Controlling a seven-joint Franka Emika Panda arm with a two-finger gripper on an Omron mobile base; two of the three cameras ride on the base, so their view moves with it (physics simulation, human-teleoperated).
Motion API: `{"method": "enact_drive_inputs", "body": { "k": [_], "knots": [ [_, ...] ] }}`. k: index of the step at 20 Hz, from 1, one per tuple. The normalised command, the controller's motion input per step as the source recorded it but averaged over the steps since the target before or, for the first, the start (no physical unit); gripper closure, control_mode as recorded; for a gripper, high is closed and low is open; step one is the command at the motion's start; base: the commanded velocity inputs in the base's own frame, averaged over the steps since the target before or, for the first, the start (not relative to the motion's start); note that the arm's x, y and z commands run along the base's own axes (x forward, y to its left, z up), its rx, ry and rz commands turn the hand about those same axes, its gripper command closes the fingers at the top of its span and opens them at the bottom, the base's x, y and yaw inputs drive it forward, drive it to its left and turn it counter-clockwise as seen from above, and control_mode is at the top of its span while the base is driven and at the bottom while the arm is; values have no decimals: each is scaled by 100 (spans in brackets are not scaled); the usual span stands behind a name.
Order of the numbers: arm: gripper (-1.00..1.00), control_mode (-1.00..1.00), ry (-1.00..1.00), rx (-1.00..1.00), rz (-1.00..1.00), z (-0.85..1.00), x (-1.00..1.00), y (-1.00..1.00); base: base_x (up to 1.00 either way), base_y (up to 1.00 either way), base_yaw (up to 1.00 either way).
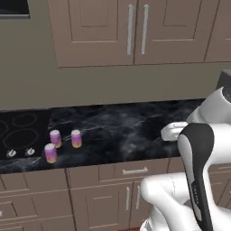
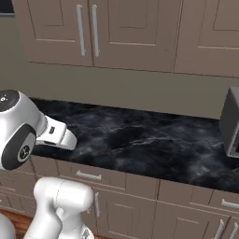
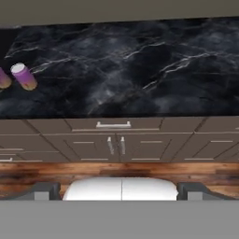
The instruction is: Four empty soda cans are scattered around the kitchen. Gather all the cans and cluster them next to the stove for recycling.
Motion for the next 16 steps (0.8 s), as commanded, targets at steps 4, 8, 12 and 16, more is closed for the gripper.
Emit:
{"method": "enact_drive_inputs", "body": {
  "k": [4, 8, 12, 16],
  "knots": [
    [-100, 100, 0, 0, 0, 0, 0, 0, -22, -100, 1],
    [-100, 100, 0, 0, 0, 0, 0, 0, -23, -100, 1],
    [-100, 100, 0, 0, 0, 0, 0, 0, -41, -84, -10],
    [-100, 100, 0, 0, 0, 0, 0, 0, 0, -24, -39]
  ]
}}
